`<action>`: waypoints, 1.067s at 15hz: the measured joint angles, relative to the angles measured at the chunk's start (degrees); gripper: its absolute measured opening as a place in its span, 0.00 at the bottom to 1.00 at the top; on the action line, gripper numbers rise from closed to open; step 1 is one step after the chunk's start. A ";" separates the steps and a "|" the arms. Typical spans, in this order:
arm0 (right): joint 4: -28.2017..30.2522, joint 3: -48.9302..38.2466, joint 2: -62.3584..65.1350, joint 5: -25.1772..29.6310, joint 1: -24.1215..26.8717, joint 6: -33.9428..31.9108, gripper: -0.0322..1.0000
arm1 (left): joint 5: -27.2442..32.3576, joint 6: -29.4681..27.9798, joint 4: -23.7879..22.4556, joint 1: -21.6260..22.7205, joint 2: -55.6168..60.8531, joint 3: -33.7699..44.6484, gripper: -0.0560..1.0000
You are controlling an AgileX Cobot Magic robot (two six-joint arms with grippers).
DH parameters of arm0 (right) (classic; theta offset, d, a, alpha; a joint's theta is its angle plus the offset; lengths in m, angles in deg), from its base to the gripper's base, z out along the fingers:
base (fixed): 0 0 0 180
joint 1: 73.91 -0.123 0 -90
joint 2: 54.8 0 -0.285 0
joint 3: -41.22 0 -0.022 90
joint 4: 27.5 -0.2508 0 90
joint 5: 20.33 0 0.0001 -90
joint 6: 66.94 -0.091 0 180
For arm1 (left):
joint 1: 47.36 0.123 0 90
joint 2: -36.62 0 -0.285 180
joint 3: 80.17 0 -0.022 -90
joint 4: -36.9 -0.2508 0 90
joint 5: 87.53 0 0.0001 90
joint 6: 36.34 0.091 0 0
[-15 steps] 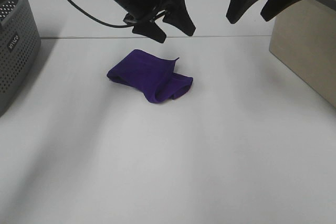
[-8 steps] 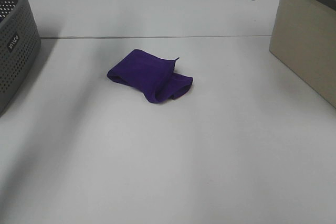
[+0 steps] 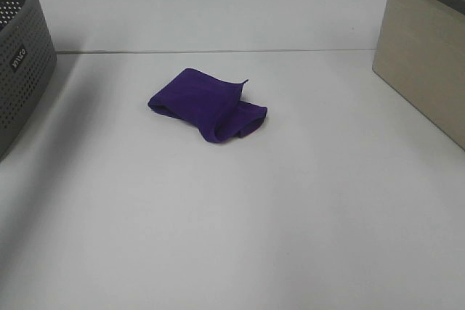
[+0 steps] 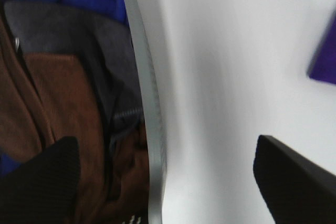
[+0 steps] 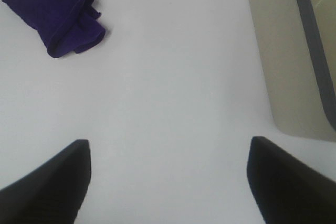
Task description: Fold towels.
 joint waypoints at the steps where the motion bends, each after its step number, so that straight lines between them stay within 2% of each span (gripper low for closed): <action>1: -0.06 -4.24 6.59 0.11 0.00 -0.69 0.81 | 0.00 1.20 0.00 0.00 7.79 8.14 0.83; 2: -0.06 -7.68 12.78 0.11 0.00 -1.09 0.81 | -0.06 1.78 0.00 0.00 16.96 16.62 0.83; 3: 0.00 -13.75 25.84 0.11 0.00 -1.32 0.81 | -2.58 2.01 0.00 0.00 33.80 30.14 0.83; 6: 0.40 -23.38 43.49 0.17 0.00 -1.32 0.81 | -6.30 2.06 -0.11 0.00 58.04 46.64 0.83; 7: 0.40 -25.21 46.18 0.17 0.00 -1.32 0.81 | -6.36 2.06 -0.11 0.00 61.02 49.10 0.83; 11: 2.52 -38.39 64.11 0.29 0.00 -0.92 0.81 | -4.93 2.01 -0.17 0.00 87.95 64.46 0.83; 12: 2.81 -39.88 66.35 0.29 0.00 -0.86 0.81 | -4.01 1.89 -0.17 0.00 90.36 65.78 0.83; 13: 3.44 -44.12 71.79 0.46 0.00 -0.69 0.81 | -0.06 1.32 -0.17 0.00 100.38 69.16 0.83; 15: 3.61 -47.15 72.08 -0.52 0.00 1.83 0.80 | 0.52 -0.34 0.46 0.00 107.72 70.59 0.83; 16: 3.38 -48.64 72.08 -3.15 0.00 2.92 0.80 | 0.69 -0.86 0.80 0.00 108.40 70.59 0.83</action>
